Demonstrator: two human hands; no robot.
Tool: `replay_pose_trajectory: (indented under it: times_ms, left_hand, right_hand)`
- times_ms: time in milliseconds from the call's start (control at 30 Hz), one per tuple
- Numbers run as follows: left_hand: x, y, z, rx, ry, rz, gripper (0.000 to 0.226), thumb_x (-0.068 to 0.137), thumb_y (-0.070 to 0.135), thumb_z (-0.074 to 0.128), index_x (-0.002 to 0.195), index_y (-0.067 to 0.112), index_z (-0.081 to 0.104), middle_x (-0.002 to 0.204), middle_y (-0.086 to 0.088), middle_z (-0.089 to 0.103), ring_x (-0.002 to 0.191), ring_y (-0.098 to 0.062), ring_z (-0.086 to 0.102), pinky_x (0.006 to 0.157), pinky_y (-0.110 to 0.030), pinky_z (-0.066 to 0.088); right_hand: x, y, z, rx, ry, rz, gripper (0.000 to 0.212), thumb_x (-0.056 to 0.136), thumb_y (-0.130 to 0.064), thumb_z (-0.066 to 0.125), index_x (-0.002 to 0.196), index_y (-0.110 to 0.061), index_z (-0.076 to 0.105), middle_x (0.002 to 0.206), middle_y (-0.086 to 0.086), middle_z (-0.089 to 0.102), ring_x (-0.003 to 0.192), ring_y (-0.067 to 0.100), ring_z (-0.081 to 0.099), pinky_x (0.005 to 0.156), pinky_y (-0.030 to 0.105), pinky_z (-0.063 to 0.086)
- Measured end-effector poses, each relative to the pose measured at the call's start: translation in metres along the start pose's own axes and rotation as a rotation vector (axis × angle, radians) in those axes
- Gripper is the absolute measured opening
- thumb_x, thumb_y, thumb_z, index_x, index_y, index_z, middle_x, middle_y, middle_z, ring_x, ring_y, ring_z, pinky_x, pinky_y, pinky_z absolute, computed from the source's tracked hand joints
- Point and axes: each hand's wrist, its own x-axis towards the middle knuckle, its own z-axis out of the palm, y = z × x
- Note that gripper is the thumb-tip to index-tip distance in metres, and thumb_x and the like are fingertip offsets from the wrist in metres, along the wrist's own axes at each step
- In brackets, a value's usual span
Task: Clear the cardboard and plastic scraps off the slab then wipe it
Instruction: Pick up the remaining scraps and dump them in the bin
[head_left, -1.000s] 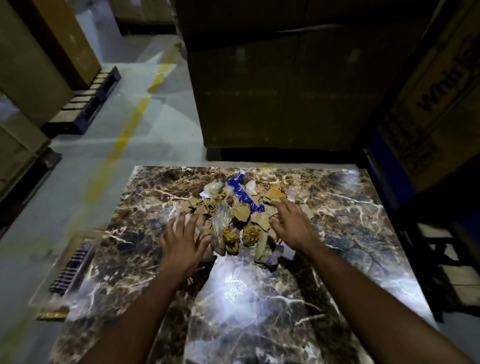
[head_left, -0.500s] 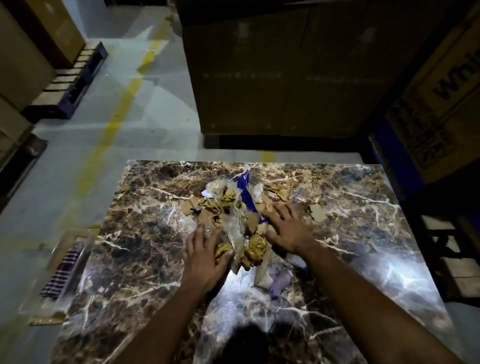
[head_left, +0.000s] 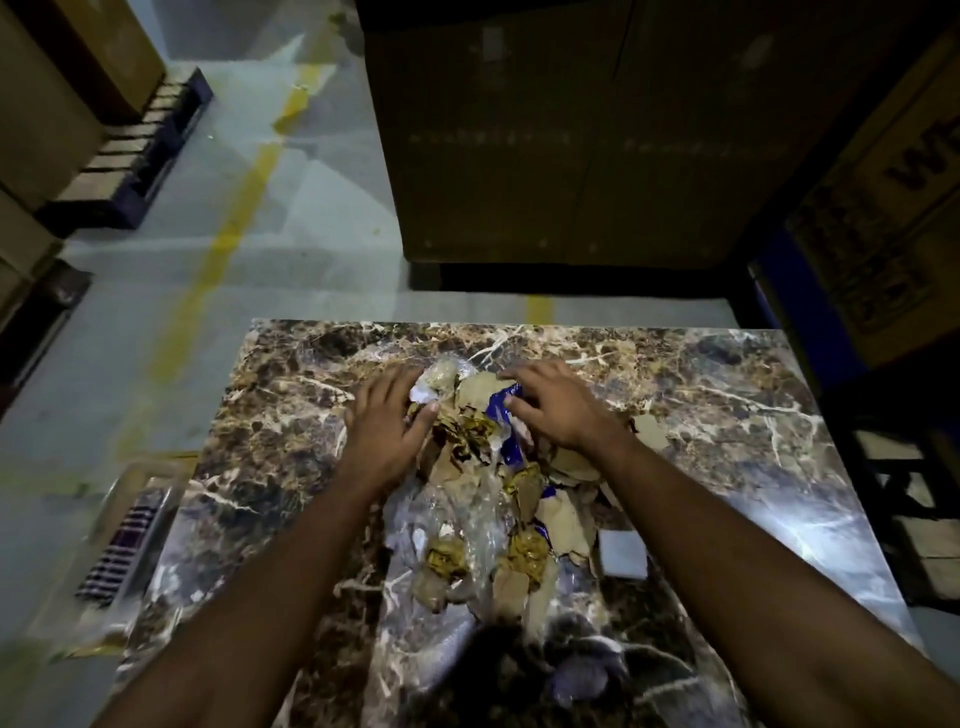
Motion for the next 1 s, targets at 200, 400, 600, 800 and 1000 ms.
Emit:
replay_pose_trajectory:
  times_ms: [200, 400, 600, 800, 1000]
  left_hand:
    - [0.041, -0.015, 0.032, 0.075, -0.366, 0.030, 0.070, 0.091, 0.080, 0.019, 0.155, 0.052, 0.009, 0.169, 0.009, 0.002, 0.155, -0.030, 0.004, 0.121, -0.063, 0.010]
    - [-0.003, -0.014, 0.029, -0.035, -0.377, 0.157, 0.074, 0.085, 0.088, 0.014, 0.151, 0.054, 0.026, 0.166, 0.009, 0.022, 0.151, -0.024, 0.022, 0.119, -0.057, 0.022]
    - [-0.039, -0.013, 0.005, -0.272, -0.182, 0.045, 0.055, 0.094, 0.074, 0.028, 0.144, 0.054, 0.038, 0.150, 0.005, 0.045, 0.135, -0.017, 0.038, 0.110, -0.048, 0.034]
    - [-0.095, -0.040, 0.017, -0.347, -0.024, -0.103, 0.056, 0.098, 0.061, 0.033, 0.148, 0.039, 0.042, 0.148, -0.003, 0.048, 0.128, -0.017, 0.046, 0.104, -0.042, 0.040]
    - [-0.173, -0.008, 0.020, -0.429, 0.199, -0.174, 0.058, 0.095, 0.058, 0.036, 0.145, 0.030, 0.045, 0.148, -0.006, 0.044, 0.131, -0.024, 0.041, 0.101, -0.049, 0.040]
  right_hand:
    - [0.038, -0.014, 0.045, -0.069, -0.243, -0.032, 0.064, 0.103, -0.061, 0.030, 0.160, -0.035, 0.018, 0.169, 0.000, 0.012, 0.154, 0.027, 0.013, 0.122, 0.058, 0.013]
    - [-0.008, -0.007, 0.042, 0.079, -0.180, -0.075, 0.061, 0.097, -0.059, 0.026, 0.148, -0.033, 0.046, 0.158, -0.003, 0.040, 0.146, 0.020, 0.031, 0.120, 0.052, 0.015]
    - [-0.055, 0.057, 0.004, 0.274, 0.133, 0.129, 0.048, 0.099, -0.054, 0.034, 0.137, -0.036, 0.056, 0.149, -0.004, 0.051, 0.137, 0.019, 0.042, 0.119, 0.059, 0.020]
    - [-0.107, 0.125, 0.023, -0.003, -0.083, 0.192, 0.087, 0.086, -0.085, 0.001, 0.157, -0.042, 0.025, 0.168, -0.004, 0.014, 0.155, 0.024, 0.013, 0.123, 0.057, 0.016]
    - [-0.160, 0.088, 0.058, 0.115, 0.008, 0.134, 0.079, 0.094, -0.072, 0.017, 0.153, -0.024, 0.039, 0.160, 0.002, 0.038, 0.147, 0.024, 0.033, 0.119, 0.051, 0.028]
